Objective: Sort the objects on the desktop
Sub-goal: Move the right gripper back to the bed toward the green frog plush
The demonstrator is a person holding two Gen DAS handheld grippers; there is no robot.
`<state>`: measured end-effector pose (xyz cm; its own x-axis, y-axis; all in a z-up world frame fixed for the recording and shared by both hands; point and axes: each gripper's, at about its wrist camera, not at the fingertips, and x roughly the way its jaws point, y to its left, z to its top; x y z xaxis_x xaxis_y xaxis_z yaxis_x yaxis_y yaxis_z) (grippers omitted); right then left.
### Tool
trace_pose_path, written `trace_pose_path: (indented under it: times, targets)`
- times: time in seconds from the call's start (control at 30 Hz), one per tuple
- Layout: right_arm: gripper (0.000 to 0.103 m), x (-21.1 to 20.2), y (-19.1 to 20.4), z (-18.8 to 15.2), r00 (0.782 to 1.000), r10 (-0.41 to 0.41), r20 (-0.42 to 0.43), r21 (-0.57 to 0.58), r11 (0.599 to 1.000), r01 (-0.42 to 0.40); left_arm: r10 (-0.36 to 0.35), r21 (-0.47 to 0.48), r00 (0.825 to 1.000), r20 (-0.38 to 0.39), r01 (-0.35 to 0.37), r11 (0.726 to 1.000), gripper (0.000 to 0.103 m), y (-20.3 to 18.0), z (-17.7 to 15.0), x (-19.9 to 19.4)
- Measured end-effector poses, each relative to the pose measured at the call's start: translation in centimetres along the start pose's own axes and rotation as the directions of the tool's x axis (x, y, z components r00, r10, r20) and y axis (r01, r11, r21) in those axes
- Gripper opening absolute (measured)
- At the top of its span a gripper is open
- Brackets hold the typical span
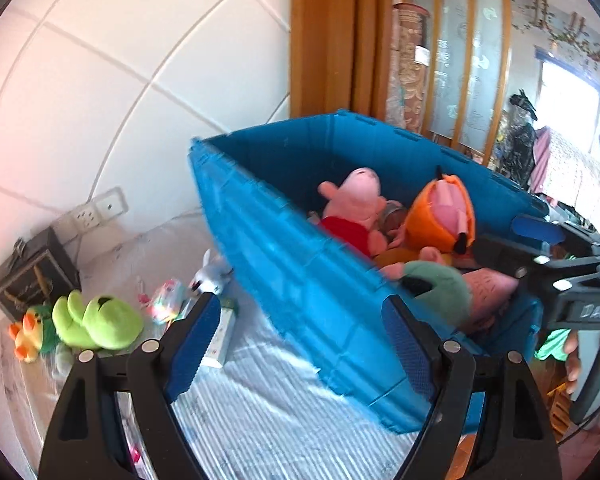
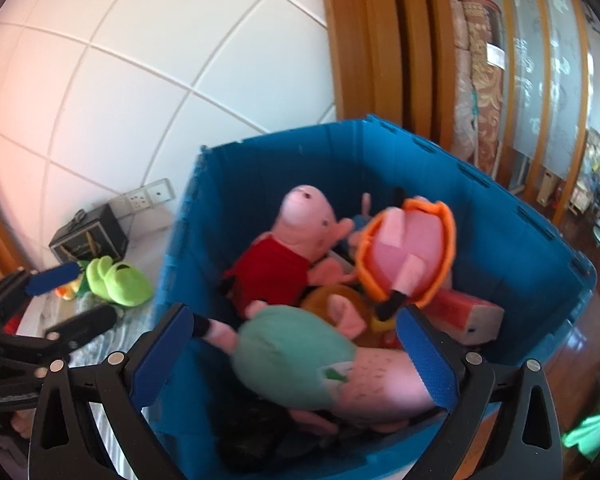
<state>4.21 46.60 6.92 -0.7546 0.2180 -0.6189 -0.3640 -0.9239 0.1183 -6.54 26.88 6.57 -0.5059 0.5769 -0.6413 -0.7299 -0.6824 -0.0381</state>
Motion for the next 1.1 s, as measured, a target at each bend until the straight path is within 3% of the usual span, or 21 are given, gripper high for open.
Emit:
trace_pose_path:
  times: [0.2,0.43,0.73,1.1]
  targets:
    - [0.103,-0.7,6.4,0.7,0.996,0.062,0.061,-0.088,0.994,-0.057,0.065,-0.136,0.997,-0.031,-0.069,0.988,0.083,7.7,-3.3,-0.7]
    - [0.103,0.7,14.7,1.3,0.982,0.18,0.057,-0.198,0.966,-0.166,0.146,-0.291,0.986,-0.076,-0.162,0.943,0.083,16.5,-7.8,-1.3]
    - [0.103,8.4,22.8,1.0,0.963,0.254,-0.094,-0.261,0.927,-0.27,0.26,-0.419,0.95,-0.173,-0.31,0.853,0.083,27.2,-12.5,-0.9]
    - [0.103,22.0,28.8,0.5,0.938,0.187,-0.291,-0.27,0.925,-0.268,0.3,-0.463,0.905,-0.3,-0.413,0.784,0.083,38.2,-14.8,4.6]
